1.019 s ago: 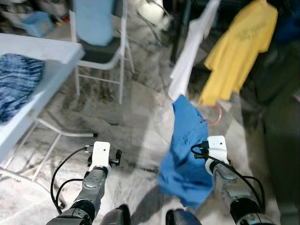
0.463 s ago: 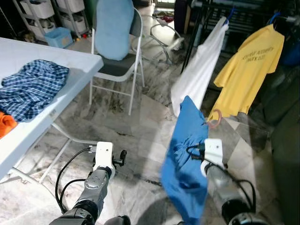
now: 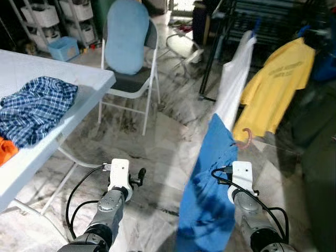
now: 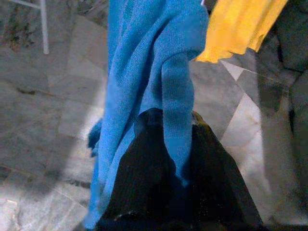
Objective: Hang hanger
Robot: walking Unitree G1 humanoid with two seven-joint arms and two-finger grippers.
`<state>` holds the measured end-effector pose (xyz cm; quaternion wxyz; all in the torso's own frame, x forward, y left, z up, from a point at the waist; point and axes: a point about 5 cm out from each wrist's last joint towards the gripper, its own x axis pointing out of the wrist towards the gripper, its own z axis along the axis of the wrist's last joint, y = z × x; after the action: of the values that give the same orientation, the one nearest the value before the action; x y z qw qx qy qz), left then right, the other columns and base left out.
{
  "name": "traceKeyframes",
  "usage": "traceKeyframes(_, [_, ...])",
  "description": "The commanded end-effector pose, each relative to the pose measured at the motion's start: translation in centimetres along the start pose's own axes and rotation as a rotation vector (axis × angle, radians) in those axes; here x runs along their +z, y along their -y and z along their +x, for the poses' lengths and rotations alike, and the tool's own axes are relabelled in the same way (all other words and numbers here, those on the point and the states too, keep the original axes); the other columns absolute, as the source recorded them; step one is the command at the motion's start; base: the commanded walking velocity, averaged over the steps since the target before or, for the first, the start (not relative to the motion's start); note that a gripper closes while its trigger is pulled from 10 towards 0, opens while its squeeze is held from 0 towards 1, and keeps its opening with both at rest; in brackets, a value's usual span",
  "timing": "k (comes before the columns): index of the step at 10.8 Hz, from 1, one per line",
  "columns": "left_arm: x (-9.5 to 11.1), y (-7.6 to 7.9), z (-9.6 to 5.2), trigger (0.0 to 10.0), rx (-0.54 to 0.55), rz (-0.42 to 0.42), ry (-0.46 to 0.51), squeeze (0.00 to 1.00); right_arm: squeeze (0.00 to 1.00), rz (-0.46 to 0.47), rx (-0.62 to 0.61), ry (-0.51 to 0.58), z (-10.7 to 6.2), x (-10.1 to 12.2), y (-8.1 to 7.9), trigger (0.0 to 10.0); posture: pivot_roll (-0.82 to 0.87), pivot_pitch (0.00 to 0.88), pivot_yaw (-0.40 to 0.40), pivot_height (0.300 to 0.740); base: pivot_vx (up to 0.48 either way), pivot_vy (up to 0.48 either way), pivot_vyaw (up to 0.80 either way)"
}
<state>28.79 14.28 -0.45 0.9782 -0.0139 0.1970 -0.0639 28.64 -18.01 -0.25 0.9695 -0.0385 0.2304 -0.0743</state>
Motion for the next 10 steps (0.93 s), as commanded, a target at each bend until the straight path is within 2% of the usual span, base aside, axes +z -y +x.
traceKeyframes(1, [0.52,-0.04,0.19,10.0,0.001,0.003,0.018,0.0,0.0,0.005,-0.01,0.03,0.1,0.57,0.11,10.0,-0.15,0.03,0.012,0.74,0.42,0.0,0.0])
traceKeyframes(9, [0.52,-0.04,0.19,10.0,0.001,0.003,0.018,0.0,0.0,0.005,-0.01,0.03,0.1,0.57,0.11,10.0,-0.15,0.03,0.012,0.74,0.42,0.0,0.0])
traceKeyframes(10, [0.68,0.81,0.32,10.0,-0.033,-0.004,0.028,0.0,0.0,0.006,-0.011,0.024,-0.07,0.16,0.23,10.0,-0.19,0.067,0.023,0.74,0.439,0.0,0.0])
